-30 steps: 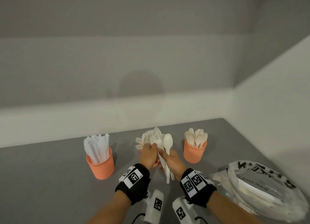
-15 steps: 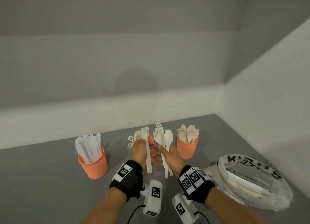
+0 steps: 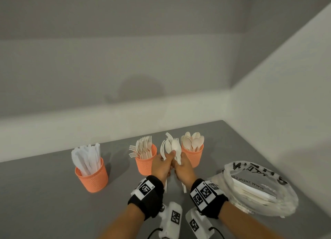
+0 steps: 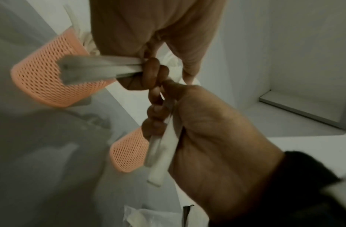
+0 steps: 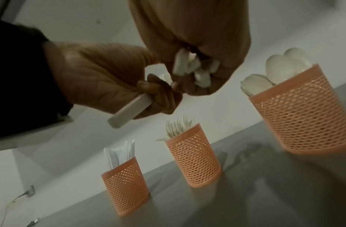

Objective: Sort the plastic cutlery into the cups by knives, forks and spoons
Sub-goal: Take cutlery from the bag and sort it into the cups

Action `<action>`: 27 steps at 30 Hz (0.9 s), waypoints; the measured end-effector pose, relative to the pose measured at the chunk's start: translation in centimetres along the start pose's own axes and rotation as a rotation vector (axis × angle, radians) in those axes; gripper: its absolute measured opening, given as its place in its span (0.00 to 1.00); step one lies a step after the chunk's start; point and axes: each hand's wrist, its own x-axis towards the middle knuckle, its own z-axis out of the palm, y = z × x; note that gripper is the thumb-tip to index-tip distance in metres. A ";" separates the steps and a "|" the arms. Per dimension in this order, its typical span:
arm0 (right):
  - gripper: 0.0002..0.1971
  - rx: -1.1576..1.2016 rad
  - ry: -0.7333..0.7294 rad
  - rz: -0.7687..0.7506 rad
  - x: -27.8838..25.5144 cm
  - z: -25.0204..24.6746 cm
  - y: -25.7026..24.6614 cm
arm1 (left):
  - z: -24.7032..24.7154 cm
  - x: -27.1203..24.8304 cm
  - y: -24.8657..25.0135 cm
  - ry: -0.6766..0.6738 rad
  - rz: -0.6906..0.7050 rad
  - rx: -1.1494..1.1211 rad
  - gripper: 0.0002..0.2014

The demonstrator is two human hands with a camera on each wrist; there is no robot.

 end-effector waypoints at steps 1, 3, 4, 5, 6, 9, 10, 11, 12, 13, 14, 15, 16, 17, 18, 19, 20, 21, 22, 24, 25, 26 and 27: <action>0.03 0.008 -0.022 0.003 -0.2 -0.1 -0.1 | 0.3 0.0 -0.1 0.031 -0.008 -0.016 0.12; 0.04 0.065 -0.056 0.027 -0.5 -0.5 -0.3 | 0.6 0.2 -0.1 0.049 -0.019 -0.018 0.11; 0.06 0.100 -0.066 0.042 -0.7 -0.6 -0.3 | 0.8 0.2 -0.1 0.045 -0.018 -0.012 0.12; 0.09 0.128 -0.071 0.059 -0.7 -0.8 -0.3 | 0.9 0.1 0.0 0.045 -0.014 -0.007 0.12; 0.10 0.145 -0.077 0.076 -0.8 -1.0 -0.3 | 1.0 0.1 0.0 0.054 -0.012 -0.004 0.13; 0.14 0.159 -0.082 0.136 -0.9 -1.3 -0.2 | 1.2 0.1 0.2 0.112 -0.016 -0.014 0.14; 0.14 0.178 -0.084 0.154 -0.9 -1.4 -0.2 | 1.1 0.3 0.3 0.144 -0.018 -0.034 0.14; 0.15 0.195 -0.087 0.164 -1.0 -1.5 -0.1 | 0.9 0.4 0.5 0.181 -0.024 -0.067 0.15; 0.14 0.206 -0.091 0.175 -1.1 -1.7 -0.1 | 0.7 0.5 0.7 0.213 -0.030 -0.108 0.16; 0.13 0.215 -0.098 0.190 -1.2 -1.8 -0.2 | 0.3 0.5 1.0 0.230 -0.027 -0.143 0.16; 0.12 0.228 -0.111 0.208 -1.4 -2.0 -0.4 | -0.1 0.7 1.2 0.234 -0.017 -0.167 0.16; 0.12 0.239 -0.127 0.224 -1.6 -2.1 -0.5 | -0.5 0.6 1.4 0.225 -0.004 -0.171 0.16; 0.12 0.249 -0.147 0.234 -1.8 -2.2 -0.8 | -0.8 0.6 1.6 0.205 0.011 -0.152 0.16; 0.12 0.257 -0.168 0.239 -1.9 -2.3 -1.0 | -1.1 0.4 1.7 0.176 0.030 -0.117 0.17; 0.12 0.270 -0.191 0.243 -1.9 -2.3 -1.1 | -1.3 0.2 1.8 0.148 0.047 -0.088 0.16; 0.12 0.280 -0.221 0.243 -2.0 -2.3 -1.3 | -1.3 0.0 1.9 0.123 0.067 -0.081 0.15; 0.12 0.277 -0.253 0.242 -2.1 -2.3 -1.5 | -1.3 -0.4 2.2 0.103 0.093 -0.095 0.12; 0.12 0.268 -0.282 0.235 -2.1 -2.2 -1.7 | -1.3 -0.4 2.3 0.097 0.126 -0.111 0.09; 0.12 0.261 -0.308 0.227 -2.2 -2.1 -1.9 | -1.2 -0.5 2.4 0.110 0.153 -0.131 0.07; 0.12 0.260 -0.337 0.218 -2.3 -2.0 -2.2 | -1.2 -0.1 2.5 0.175 0.194 -0.145 0.07; 0.12 0.266 -0.343 0.221 -2.3 -2.0 -2.3 | -1.3 0.1 2.5 0.204 0.217 -0.117 0.08; 0.13 0.274 -0.348 0.230 -2.3 -2.1 -2.4 | -1.4 0.3 2.4 0.228 0.244 -0.079 0.07; 0.14 0.282 -0.351 0.241 -2.3 -2.2 -2.4 | -1.4 0.3 2.5 0.246 0.281 -0.041 0.06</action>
